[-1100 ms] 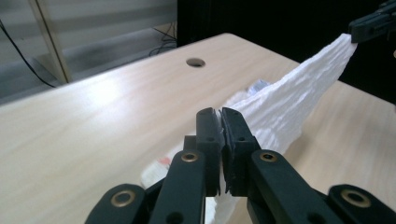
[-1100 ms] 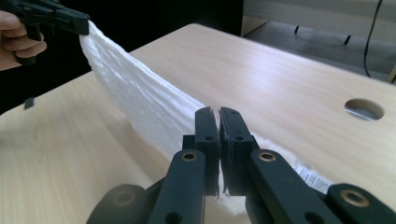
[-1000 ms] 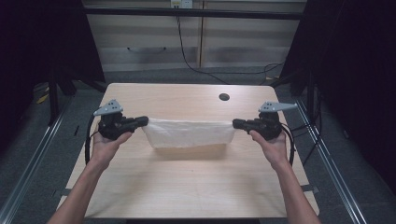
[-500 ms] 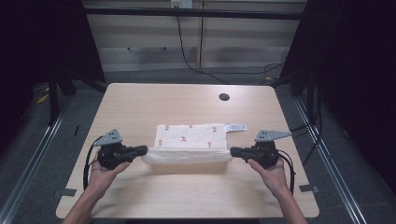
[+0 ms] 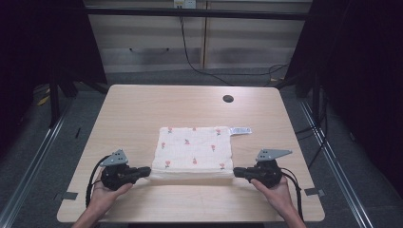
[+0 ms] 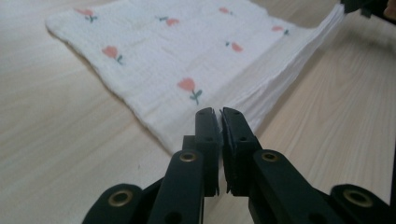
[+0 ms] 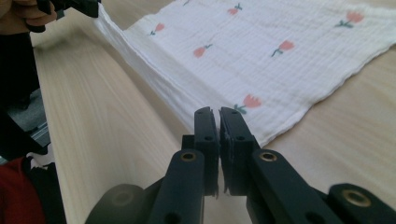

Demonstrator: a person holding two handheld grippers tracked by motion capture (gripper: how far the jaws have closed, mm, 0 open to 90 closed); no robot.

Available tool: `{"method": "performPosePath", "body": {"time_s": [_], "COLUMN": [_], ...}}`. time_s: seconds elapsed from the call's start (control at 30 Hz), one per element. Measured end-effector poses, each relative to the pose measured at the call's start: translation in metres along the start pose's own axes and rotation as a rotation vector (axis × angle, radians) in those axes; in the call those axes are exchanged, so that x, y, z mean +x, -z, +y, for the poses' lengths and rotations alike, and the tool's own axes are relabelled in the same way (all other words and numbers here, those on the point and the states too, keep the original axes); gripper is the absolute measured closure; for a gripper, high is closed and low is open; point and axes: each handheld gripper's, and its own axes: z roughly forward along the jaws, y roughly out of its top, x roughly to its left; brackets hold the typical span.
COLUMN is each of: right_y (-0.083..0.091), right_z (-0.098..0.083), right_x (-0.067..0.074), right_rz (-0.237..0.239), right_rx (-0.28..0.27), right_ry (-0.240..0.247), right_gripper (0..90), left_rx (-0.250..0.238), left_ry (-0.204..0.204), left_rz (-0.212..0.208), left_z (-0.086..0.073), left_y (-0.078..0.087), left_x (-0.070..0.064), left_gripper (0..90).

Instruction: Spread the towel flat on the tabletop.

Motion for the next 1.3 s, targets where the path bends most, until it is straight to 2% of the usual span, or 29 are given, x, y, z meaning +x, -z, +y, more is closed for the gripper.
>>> {"method": "performPosePath", "body": {"time_s": [0.13, 0.2, 0.23, 0.27, 0.37, 0.47, 0.6, 0.73, 0.77, 0.8, 0.83, 0.9, 1.03, 1.07, 1.1, 1.2, 1.3], "right_y": [-0.001, -0.001, -0.001, -0.001, -0.001, 0.001, 0.005, 0.01, 0.012, 0.013, 0.013, 0.012, 0.009, 0.004, 0.001, -0.014, -0.03], "right_z": [-0.009, -0.011, -0.011, -0.015, -0.02, -0.025, -0.03, -0.032, -0.032, -0.031, -0.03, -0.028, -0.022, -0.016, -0.014, -0.004, 0.005], "right_x": [0.005, 0.005, 0.005, 0.006, 0.007, 0.01, 0.014, 0.013, 0.013, 0.011, 0.01, 0.009, 0.005, 0.002, 0.001, -0.005, -0.015], "right_rz": [0.006, 0.007, 0.007, 0.006, 0.013, 0.019, 0.015, 0.015, 0.007, 0.004, 0.004, 0.002, -0.002, -0.004, -0.003, -0.017, -0.024], "right_rx": [0.02, 0.023, 0.023, 0.026, 0.036, 0.042, 0.049, 0.032, 0.025, 0.017, 0.016, 0.018, 0.013, 0.021, 0.024, 0.055, 0.068], "right_ry": [-0.006, -0.012, -0.012, -0.018, -0.026, -0.03, -0.025, -0.034, -0.037, -0.04, -0.038, -0.036, -0.026, -0.024, -0.021, -0.003, 0.003], "right_gripper": [86.3, 86.1, 86.1, 86.0, 85.8, 85.2, 82.8, 80.6, 80.3, 79.0, 79.0, 78.5, 76.9, 76.1, 76.0, 74.8, 74.7], "left_rx": [0.012, 0.019, -0.003, -0.001, 0.037, 0.062, 0.053, 0.04, 0.037, 0.028, 0.004, -0.01, -0.016, -0.015, 0.013, 0.035, 0.049], "left_ry": [0.009, -0.004, -0.011, -0.019, -0.011, -0.019, -0.013, -0.002, -0.003, 0.005, 0.012, 0.02, 0.031, 0.037, 0.02, 0.039, 0.044], "left_rz": [-0.009, -0.006, 0.003, -0.009, -0.026, -0.037, -0.039, -0.048, -0.05, -0.046, -0.047, -0.035, -0.018, -0.02, 0.007, 0.027, 0.03], "left_z": [-0.006, -0.007, -0.009, -0.011, -0.019, -0.024, -0.025, -0.023, -0.022, -0.02, -0.017, -0.012, -0.005, -0.001, 0.005, 0.016, 0.025], "left_y": [0.0, 0.0, 0.002, 0.003, 0.003, 0.002, 0.006, 0.007, 0.007, 0.008, 0.01, 0.012, 0.008, 0.005, -0.003, -0.021, -0.035], "left_x": [-0.003, -0.006, -0.009, -0.014, -0.02, -0.024, -0.026, -0.026, -0.024, -0.024, -0.022, -0.017, -0.009, -0.005, 0.001, 0.015, 0.022], "left_gripper": [85.5, 85.3, 85.3, 85.2, 84.6, 83.8, 81.6, 78.0, 77.9, 73.6, 73.5, 72.9, 71.2, 71.3, 71.6, 71.9, 74.5]}}
